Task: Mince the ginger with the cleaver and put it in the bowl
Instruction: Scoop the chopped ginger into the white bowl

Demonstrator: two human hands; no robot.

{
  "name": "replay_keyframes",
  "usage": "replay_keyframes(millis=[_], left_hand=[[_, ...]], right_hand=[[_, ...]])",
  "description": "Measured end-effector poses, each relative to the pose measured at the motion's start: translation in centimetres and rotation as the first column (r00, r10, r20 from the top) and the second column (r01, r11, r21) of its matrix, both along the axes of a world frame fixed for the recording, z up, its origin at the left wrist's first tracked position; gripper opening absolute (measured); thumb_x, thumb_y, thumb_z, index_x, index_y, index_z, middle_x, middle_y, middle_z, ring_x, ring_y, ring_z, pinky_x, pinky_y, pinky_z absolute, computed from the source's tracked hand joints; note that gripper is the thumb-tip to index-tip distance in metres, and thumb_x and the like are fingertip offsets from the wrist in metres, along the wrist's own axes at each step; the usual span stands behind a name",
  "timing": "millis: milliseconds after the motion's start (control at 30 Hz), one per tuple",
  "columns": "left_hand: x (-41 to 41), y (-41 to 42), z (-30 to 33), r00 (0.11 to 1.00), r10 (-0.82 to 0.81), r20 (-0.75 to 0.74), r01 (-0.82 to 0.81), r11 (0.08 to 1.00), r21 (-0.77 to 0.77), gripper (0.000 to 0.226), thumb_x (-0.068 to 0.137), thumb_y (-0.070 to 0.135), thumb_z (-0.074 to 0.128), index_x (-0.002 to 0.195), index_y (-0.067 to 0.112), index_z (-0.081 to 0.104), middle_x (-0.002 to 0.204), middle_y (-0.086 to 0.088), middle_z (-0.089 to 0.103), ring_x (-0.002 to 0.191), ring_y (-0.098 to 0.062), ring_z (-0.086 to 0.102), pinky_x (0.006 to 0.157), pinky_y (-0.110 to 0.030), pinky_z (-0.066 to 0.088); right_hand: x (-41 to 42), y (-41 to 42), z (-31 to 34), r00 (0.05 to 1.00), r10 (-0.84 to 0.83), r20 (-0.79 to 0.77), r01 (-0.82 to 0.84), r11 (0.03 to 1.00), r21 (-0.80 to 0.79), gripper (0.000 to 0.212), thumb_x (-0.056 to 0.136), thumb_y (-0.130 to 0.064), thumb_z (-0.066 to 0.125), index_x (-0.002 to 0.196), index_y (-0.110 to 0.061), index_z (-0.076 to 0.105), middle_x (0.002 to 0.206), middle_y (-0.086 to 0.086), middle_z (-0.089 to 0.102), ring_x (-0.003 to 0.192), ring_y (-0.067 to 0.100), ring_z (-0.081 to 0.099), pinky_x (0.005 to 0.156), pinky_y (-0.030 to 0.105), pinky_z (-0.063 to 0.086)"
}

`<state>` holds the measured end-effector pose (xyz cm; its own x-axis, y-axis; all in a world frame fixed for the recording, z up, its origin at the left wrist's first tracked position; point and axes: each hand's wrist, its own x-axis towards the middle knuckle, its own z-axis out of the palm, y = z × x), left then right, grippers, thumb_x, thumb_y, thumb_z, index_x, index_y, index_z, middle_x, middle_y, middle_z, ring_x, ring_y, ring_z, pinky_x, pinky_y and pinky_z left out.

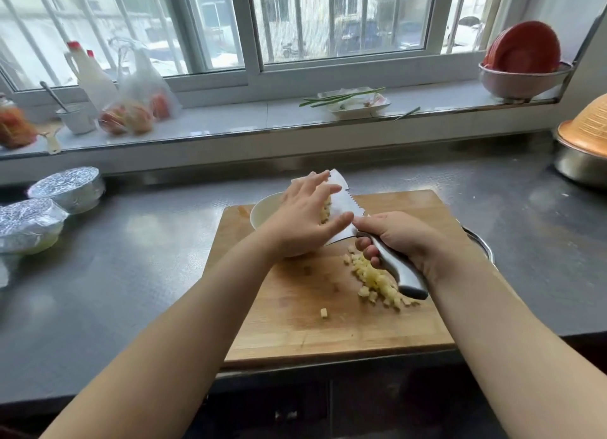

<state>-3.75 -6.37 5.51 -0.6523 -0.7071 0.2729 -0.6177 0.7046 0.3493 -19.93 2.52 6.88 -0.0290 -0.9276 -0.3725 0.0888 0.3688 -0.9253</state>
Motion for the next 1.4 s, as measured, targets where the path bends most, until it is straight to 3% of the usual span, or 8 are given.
replay_keyframes(millis=[333, 500, 733, 867, 1133, 1233, 1400], left_hand=[[0.2, 0.3, -0.9, 0.996, 0.008, 0.092, -0.004, 0.999, -0.044, 0.058, 0.094, 0.062, 0.035, 0.145, 0.034, 0.033, 0.161, 0.007, 0.012, 0.148, -0.011, -0.001, 0.12, -0.039, 0.001], [0.6, -0.7, -0.7, 0.995, 0.039, 0.095, -0.031, 0.996, -0.084, 0.041, 0.097, 0.055, 0.036, 0.136, 0.043, 0.043, 0.159, 0.009, 0.018, 0.148, -0.013, 0.003, 0.118, -0.036, -0.002], [0.1, -2.8, -0.9, 1.0, -0.004, -0.014, 0.002, 0.991, -0.133, 0.022, 0.094, 0.044, 0.052, 0.11, 0.032, 0.062, 0.133, 0.007, 0.051, 0.128, -0.016, 0.042, 0.106, -0.036, 0.034], [0.0, -4.1, -1.1, 0.998, 0.01, -0.064, -0.015, 0.997, -0.077, 0.013, 0.093, 0.04, 0.056, 0.1, 0.03, 0.062, 0.116, 0.008, 0.053, 0.112, -0.015, 0.048, 0.093, -0.03, 0.039], [0.7, -6.0, -1.5, 0.982, 0.179, -0.063, -0.182, 0.983, -0.039, 0.014, 0.096, 0.03, 0.052, 0.102, 0.019, 0.059, 0.104, 0.004, 0.05, 0.105, -0.017, 0.046, 0.082, -0.028, 0.034], [1.3, -6.3, -1.7, 0.952, 0.301, -0.054, -0.304, 0.951, -0.053, 0.016, 0.096, 0.03, 0.05, 0.099, 0.017, 0.059, 0.096, 0.005, 0.051, 0.097, -0.02, 0.051, 0.076, -0.034, 0.042], [2.0, -6.2, -1.3, 0.915, 0.394, 0.09, -0.391, 0.919, -0.053, 0.017, 0.098, 0.026, 0.048, 0.1, 0.02, 0.063, 0.102, -0.001, 0.063, 0.095, -0.025, 0.056, 0.074, -0.035, 0.046]], right_hand=[[0.1, -0.2, -0.4, 0.999, 0.047, -0.007, -0.047, 0.999, 0.016, 0.018, 0.099, -0.023, 0.057, 0.098, -0.005, 0.055, 0.058, 0.003, 0.052, 0.042, 0.009, 0.046, 0.038, 0.02, 0.043], [0.5, -0.1, -0.3, 0.998, 0.062, 0.014, -0.062, 0.997, 0.034, 0.019, 0.101, -0.021, 0.053, 0.087, -0.01, 0.049, 0.058, 0.004, 0.05, 0.042, 0.009, 0.045, 0.037, 0.019, 0.042], [0.8, -0.1, -0.2, 0.997, 0.071, -0.019, -0.07, 0.997, 0.044, 0.021, 0.102, -0.021, 0.052, 0.085, -0.009, 0.048, 0.059, 0.005, 0.048, 0.042, 0.01, 0.044, 0.036, 0.02, 0.042], [0.6, 0.0, -0.3, 0.998, 0.066, -0.021, -0.065, 0.997, 0.045, 0.015, 0.101, -0.02, 0.053, 0.095, -0.008, 0.048, 0.059, 0.005, 0.049, 0.041, 0.009, 0.044, 0.036, 0.02, 0.041], [0.0, 0.9, -0.3, 0.999, 0.045, -0.021, -0.044, 0.999, 0.028, 0.015, 0.101, -0.019, 0.054, 0.1, -0.005, 0.049, 0.057, 0.005, 0.05, 0.039, 0.009, 0.044, 0.035, 0.02, 0.041], [-0.6, 1.4, -0.3, 0.999, 0.024, -0.039, -0.024, 1.0, 0.009, 0.016, 0.101, -0.02, 0.054, 0.096, -0.006, 0.051, 0.056, 0.004, 0.051, 0.039, 0.009, 0.045, 0.035, 0.02, 0.041], [-1.5, 1.9, -0.2, 0.996, -0.026, -0.082, 0.023, 0.999, -0.042, 0.016, 0.1, -0.021, 0.055, 0.092, -0.008, 0.054, 0.056, 0.003, 0.052, 0.04, 0.009, 0.046, 0.036, 0.022, 0.041]])
